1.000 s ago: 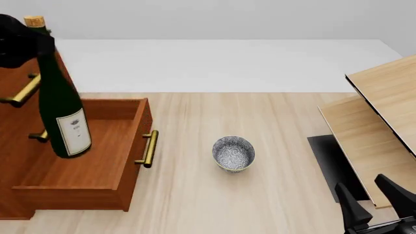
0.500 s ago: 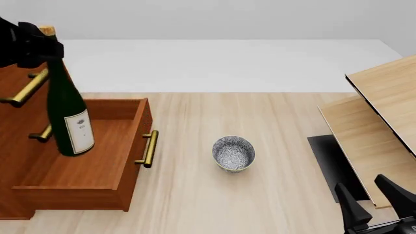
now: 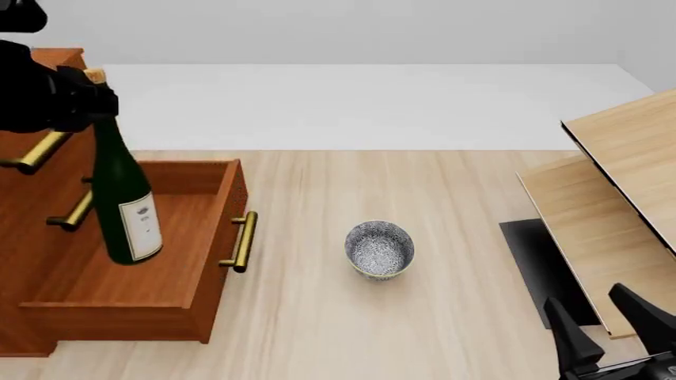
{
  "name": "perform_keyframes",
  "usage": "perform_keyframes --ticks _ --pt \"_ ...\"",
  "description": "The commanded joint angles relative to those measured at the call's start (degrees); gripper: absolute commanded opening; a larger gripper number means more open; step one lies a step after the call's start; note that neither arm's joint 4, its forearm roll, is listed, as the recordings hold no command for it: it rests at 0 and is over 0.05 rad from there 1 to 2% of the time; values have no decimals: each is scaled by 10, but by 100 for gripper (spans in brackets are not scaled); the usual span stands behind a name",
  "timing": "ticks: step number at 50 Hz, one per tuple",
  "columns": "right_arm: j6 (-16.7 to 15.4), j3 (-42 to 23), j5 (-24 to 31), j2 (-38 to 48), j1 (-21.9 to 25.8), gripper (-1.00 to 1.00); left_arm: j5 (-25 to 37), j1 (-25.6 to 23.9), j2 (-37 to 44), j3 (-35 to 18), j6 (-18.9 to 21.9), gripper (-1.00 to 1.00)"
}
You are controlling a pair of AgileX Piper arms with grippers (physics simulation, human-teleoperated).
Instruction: Put the wine bottle in the bottom drawer of the cabinet.
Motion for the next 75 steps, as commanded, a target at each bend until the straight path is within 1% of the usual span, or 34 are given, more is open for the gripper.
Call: perform_keyframes --ticks 1,11,17,26,28,29,32,33,35,36,38,43,44,46,47,57,58,63,64,69,75 --pt "-2 0 3 -2 -2 100 -13 -1 -6 16 2 -100" --pt "-2 0 6 -5 -1 100 -32 6 -8 41 4 -100" --pt "-1 0 10 -9 -1 100 -45 21 -5 50 11 -100" --pt "-2 0 9 -8 -2 100 -68 15 -8 84 12 -100" --pt "-3 0 10 -9 -2 100 -73 12 -9 91 11 -100" --pt "-2 0 11 -9 -2 100 -75 14 -8 95 3 -100" --pt "-2 0 14 -13 -2 100 -82 11 -11 106 5 -100" --pt "-3 0 13 -11 -2 100 -83 14 -8 108 1 -100" --pt "-2 0 12 -10 -2 100 -88 15 -8 110 9 -100" --pt "-3 0 12 -10 -2 100 -88 13 -7 110 1 -100" --pt "-2 0 13 -10 -3 100 -93 18 -5 111 9 -100" --pt "-3 0 17 -14 -2 100 -100 19 -3 119 7 -100" --pt "-3 0 16 -13 -2 100 -101 18 -1 120 0 -100" --pt "-3 0 17 -14 -2 100 -108 26 -1 124 14 -100" --pt "-3 0 18 -15 -2 100 -110 24 0 124 5 -100" --pt "-2 0 21 -17 -3 100 -128 28 11 137 3 -100" --pt "-2 0 23 -19 -3 100 -130 27 13 137 -3 -100" --pt "-3 0 22 -17 -3 100 -137 33 17 144 1 -100" --pt "-2 0 21 -16 -4 100 -138 29 17 145 -4 -100" --pt "-3 0 20 -15 -4 100 -147 30 19 160 1 -100" --pt "-2 0 20 -14 -5 100 -162 27 22 177 -5 -100"
